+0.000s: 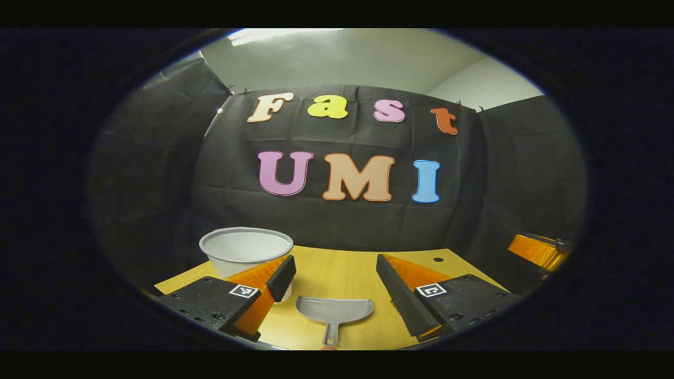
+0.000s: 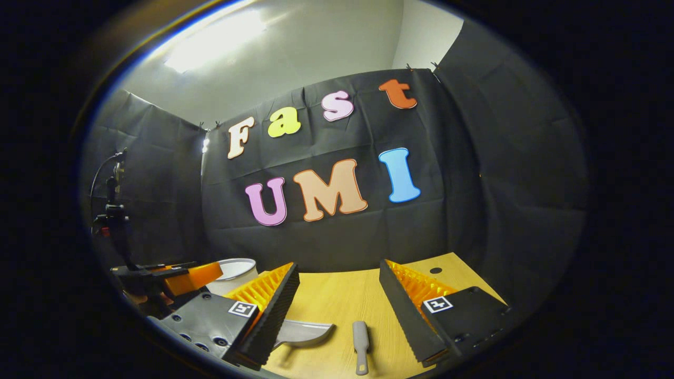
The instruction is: Pick up the small broom and dustpan from the desktop, sweep the trash into the dustpan with the broom, and then empty the trash into the garbage bin.
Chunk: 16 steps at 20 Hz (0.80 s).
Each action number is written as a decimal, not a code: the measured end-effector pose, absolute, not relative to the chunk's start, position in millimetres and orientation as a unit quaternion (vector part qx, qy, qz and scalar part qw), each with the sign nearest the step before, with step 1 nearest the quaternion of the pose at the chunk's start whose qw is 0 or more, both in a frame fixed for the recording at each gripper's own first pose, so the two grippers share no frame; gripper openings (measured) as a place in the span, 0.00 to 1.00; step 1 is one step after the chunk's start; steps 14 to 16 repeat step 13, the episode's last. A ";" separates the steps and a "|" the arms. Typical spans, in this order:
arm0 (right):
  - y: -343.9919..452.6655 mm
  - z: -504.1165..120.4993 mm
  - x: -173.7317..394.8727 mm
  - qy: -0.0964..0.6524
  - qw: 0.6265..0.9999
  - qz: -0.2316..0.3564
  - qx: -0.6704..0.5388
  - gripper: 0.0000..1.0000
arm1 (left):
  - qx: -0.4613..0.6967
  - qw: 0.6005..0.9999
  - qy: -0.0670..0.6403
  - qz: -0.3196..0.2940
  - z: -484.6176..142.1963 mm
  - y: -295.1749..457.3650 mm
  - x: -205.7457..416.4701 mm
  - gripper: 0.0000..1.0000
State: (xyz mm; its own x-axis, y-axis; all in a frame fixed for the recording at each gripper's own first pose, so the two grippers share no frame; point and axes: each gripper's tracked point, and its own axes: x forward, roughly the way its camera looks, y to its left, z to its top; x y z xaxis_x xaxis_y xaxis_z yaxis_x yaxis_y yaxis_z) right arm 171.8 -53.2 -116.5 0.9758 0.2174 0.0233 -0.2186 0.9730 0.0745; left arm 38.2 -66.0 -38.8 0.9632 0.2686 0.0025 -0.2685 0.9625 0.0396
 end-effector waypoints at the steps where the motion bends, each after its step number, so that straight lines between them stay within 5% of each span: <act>1: -52.0 -115.5 176.8 -0.008 0.994 0.103 0.034 0.98 | 0.013 0.992 0.000 0.124 -41.3 -71.3 41.2 0.92; 16: -49.4 -116.3 173.8 0.005 0.995 0.103 0.014 0.98 | 0.061 0.991 0.001 0.115 -40.8 -62.2 56.1 0.93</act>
